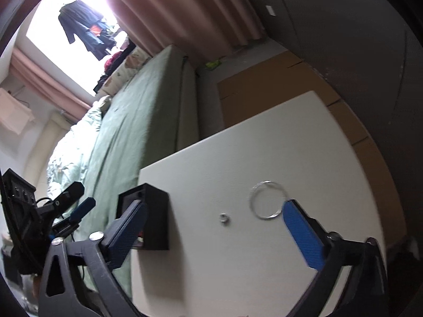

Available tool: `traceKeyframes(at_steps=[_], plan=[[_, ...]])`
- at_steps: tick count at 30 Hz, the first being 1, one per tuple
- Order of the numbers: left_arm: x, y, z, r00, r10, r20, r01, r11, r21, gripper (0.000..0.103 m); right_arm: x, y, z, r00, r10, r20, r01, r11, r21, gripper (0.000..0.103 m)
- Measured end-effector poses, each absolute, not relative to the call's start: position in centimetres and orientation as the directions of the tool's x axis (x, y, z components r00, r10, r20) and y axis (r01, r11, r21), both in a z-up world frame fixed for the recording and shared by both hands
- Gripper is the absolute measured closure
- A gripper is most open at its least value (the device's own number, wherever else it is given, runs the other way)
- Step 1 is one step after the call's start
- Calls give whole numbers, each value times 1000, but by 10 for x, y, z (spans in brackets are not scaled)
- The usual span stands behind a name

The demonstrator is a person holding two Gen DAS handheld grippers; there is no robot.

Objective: Organize jewelry

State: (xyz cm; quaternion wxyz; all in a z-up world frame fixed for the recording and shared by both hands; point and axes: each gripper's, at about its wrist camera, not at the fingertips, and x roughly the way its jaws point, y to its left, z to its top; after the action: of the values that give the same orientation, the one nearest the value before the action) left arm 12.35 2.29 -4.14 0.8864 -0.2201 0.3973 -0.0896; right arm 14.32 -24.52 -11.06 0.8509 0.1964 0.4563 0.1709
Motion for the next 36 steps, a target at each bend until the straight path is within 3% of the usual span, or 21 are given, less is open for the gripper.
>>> traceKeyframes(at_steps=[10,14,18,25,29,34,36], plan=[[131,-27,-61,605,-321,-728,46,927,-371,17,146,-287,-119,519,388,-761,22,884,466,0],[134,-47,-73,570,-315,-759,84,941,-328,25,144,-305,-120,528,358,-770,77,883,463,0],[139,-67,-94,516,-302,-802,111,951,-287,40,142,-318,-117,546,350,-761,101,874,475,0],[137,-98,-114,489,-247,-836,186,967,-177,46,140,-331,-118,551,352,-756,125,862,492,0],[140,-108,-131,461,-218,-860,199,970,-139,58,138,-340,-120,551,363,-751,147,844,516,0],[141,-119,-147,453,-176,-874,219,972,-82,59,137,-346,-118,558,369,-744,148,837,526,0],[141,-120,-151,452,-164,-877,221,973,-68,64,137,-348,-117,560,371,-741,148,835,530,0]])
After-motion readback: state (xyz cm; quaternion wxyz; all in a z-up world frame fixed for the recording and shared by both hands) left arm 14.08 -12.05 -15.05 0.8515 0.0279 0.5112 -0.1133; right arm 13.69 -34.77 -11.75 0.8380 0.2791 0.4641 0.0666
